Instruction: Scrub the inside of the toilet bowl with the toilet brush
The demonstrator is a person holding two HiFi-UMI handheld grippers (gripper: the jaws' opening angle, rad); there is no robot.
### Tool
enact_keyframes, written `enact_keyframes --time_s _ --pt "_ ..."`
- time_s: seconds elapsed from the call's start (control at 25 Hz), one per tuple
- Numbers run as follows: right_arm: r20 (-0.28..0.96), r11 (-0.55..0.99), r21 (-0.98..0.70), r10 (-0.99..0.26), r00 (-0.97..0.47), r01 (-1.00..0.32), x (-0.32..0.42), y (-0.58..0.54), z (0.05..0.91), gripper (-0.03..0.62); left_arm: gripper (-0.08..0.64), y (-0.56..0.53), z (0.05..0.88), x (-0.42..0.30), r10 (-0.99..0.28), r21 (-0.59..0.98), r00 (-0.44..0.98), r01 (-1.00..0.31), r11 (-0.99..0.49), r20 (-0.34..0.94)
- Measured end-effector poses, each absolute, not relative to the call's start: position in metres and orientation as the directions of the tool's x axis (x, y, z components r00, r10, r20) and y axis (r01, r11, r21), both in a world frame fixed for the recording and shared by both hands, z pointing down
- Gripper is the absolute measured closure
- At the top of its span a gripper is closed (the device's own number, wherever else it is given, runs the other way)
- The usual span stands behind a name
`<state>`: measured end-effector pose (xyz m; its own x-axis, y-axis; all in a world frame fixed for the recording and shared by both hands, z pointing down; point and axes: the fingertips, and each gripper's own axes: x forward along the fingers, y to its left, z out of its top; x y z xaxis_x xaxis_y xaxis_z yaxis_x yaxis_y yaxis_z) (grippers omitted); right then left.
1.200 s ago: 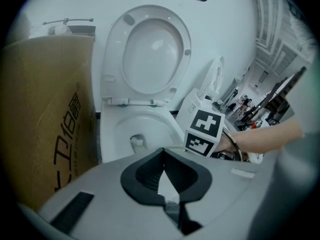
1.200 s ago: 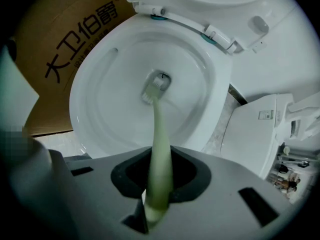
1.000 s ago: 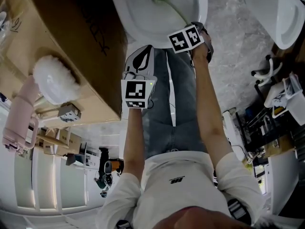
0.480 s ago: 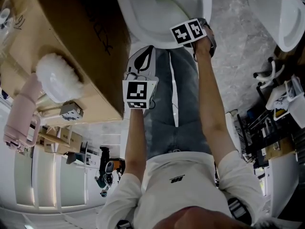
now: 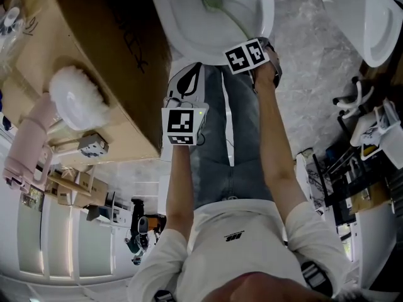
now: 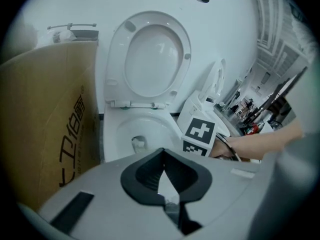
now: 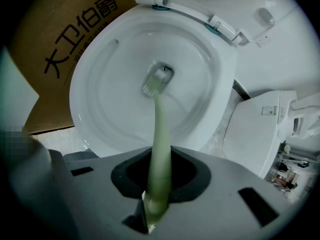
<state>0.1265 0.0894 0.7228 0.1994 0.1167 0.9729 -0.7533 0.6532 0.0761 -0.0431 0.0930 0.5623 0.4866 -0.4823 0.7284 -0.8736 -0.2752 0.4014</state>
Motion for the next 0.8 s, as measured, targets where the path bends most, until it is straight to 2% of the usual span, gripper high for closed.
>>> enact_keyframes --time_s 0.48,0.8 --pt "0.979 0.64 0.059 0.114 0.171 -0.766 0.138 0.124 0.679 0.543 0.551 0.096 0.53 -0.035 -0.506 0.384 0.49 -0.871 -0.306 0.71" --pt "0.996 0.567 0.051 0.036 0.087 -0.822 0.138 0.122 0.619 0.545 0.551 0.095 0.488 -0.032 -0.538 0.365 0.492 -0.87 -0.332 0.685"
